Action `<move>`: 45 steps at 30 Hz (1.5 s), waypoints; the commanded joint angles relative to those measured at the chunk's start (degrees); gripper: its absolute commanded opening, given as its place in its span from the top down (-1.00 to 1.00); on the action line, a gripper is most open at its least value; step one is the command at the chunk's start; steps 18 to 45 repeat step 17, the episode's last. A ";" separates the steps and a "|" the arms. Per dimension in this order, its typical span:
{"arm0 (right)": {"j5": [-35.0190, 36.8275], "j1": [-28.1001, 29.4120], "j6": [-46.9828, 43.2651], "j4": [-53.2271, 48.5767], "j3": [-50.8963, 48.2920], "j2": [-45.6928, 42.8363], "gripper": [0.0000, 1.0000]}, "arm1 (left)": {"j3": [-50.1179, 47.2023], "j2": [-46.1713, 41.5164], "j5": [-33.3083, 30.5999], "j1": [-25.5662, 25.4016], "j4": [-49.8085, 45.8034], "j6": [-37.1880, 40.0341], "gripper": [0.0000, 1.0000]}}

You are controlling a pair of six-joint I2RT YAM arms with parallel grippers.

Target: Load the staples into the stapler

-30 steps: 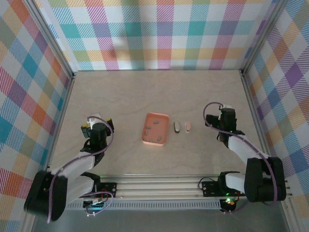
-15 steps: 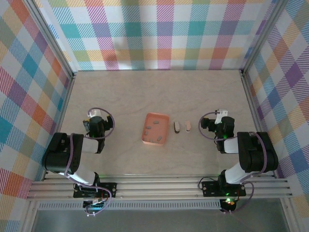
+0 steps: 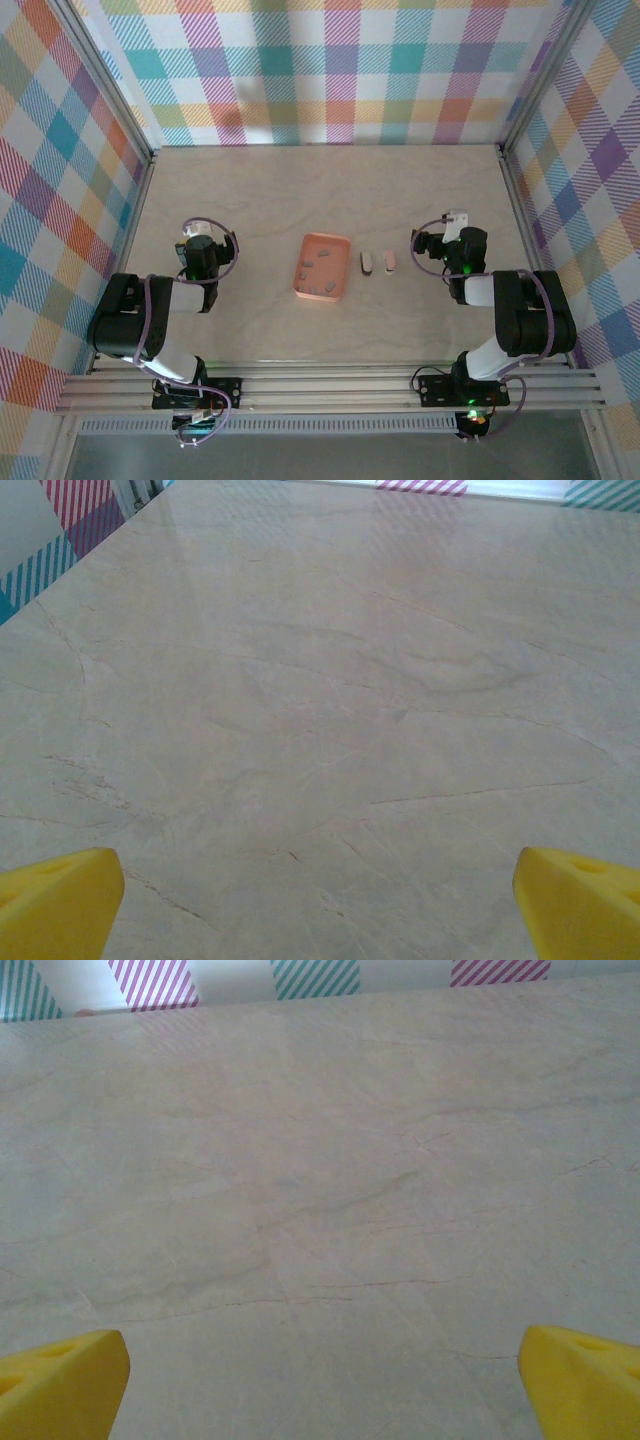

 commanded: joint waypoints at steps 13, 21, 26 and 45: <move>-1.44 -0.52 -0.51 0.13 0.35 -0.08 -0.98 | 1.30 0.59 0.51 -0.39 -0.64 -0.37 -0.99; -1.44 -0.54 -0.51 0.13 0.31 -0.09 0.01 | 1.16 0.44 0.55 -0.39 -0.32 -0.24 -0.99; -1.44 -0.54 -0.51 0.13 0.31 -0.09 0.01 | 1.16 0.44 0.55 -0.39 -0.32 -0.24 -0.99; -1.44 -0.54 -0.51 0.13 0.31 -0.09 0.01 | 1.16 0.44 0.55 -0.39 -0.32 -0.24 -0.99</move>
